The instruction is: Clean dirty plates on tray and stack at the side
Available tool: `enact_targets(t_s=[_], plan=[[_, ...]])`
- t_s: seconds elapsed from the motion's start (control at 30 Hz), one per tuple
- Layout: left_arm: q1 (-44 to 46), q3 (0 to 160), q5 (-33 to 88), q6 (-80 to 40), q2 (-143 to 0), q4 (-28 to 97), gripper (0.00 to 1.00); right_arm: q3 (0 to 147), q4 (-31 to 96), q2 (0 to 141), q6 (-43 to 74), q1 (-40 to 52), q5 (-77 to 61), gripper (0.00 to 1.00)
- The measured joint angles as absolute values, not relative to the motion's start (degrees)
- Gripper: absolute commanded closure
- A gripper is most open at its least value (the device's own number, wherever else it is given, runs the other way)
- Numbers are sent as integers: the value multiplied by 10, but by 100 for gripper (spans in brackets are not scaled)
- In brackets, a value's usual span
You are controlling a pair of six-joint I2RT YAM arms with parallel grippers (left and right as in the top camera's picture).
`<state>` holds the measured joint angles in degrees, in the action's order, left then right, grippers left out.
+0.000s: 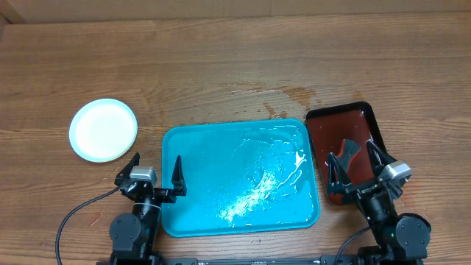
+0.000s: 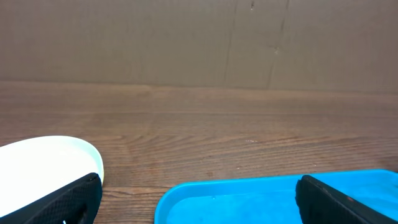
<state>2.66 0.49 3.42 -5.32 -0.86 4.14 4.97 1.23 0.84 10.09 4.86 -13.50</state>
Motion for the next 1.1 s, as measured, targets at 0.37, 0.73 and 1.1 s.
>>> enact_targets(t_s=[0.37, 0.73, 1.1], plan=[[27, 5, 34, -53, -9, 41, 0, 11, -51, 8, 116, 49, -132, 0], [27, 5, 34, -53, -9, 41, 0, 11, 42, 8, 136, 49, -103, 0], [27, 5, 34, -53, -9, 41, 0, 11, 43, 8, 148, 49, -84, 0]])
